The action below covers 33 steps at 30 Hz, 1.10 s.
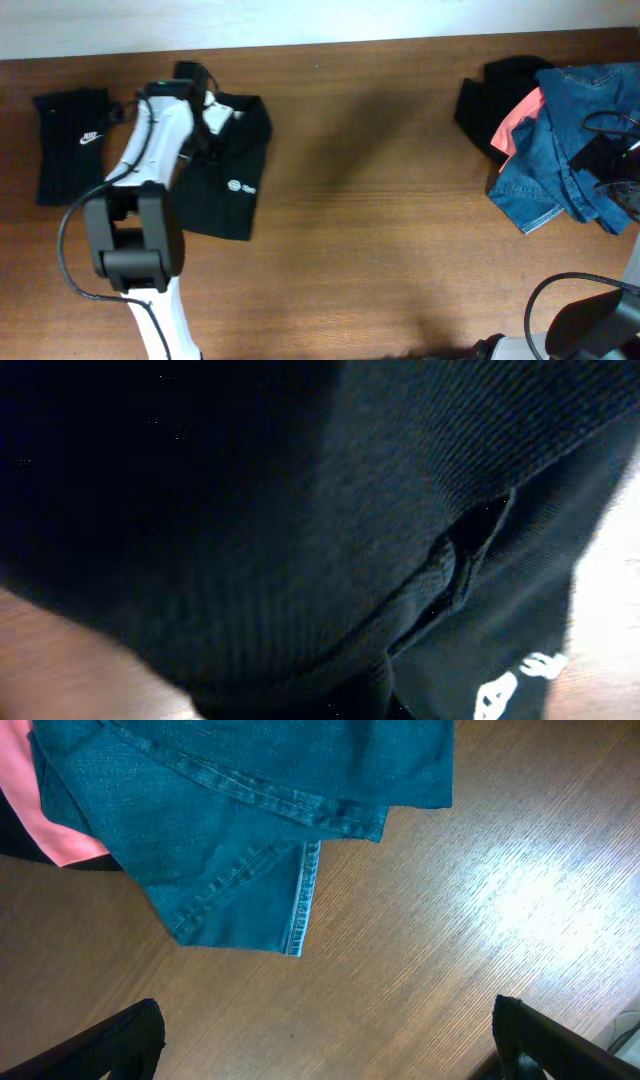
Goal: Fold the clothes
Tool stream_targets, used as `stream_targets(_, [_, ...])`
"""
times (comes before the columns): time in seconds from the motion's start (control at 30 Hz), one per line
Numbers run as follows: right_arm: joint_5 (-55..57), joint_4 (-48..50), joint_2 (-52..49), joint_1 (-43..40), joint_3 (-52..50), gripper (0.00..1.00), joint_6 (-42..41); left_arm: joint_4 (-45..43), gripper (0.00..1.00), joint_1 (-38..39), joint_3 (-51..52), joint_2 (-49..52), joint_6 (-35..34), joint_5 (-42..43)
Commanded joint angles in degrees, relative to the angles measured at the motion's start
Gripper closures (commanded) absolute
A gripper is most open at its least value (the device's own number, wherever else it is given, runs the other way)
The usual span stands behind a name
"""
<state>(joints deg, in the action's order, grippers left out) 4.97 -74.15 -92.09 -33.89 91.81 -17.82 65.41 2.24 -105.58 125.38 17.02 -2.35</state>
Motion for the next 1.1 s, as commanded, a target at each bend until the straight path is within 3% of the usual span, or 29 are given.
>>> stream_targets(0.0, [0.68,0.02,-0.17,-0.26,0.13,0.01,-0.24,1.16,1.00,-3.67,-4.28,0.48,2.89,-2.03])
stream_targets(1.07, [0.68,0.00,-0.17,-0.26,0.13,0.01,-0.24,-14.49,1.00,-31.17,-4.81,0.50,12.28,-5.40])
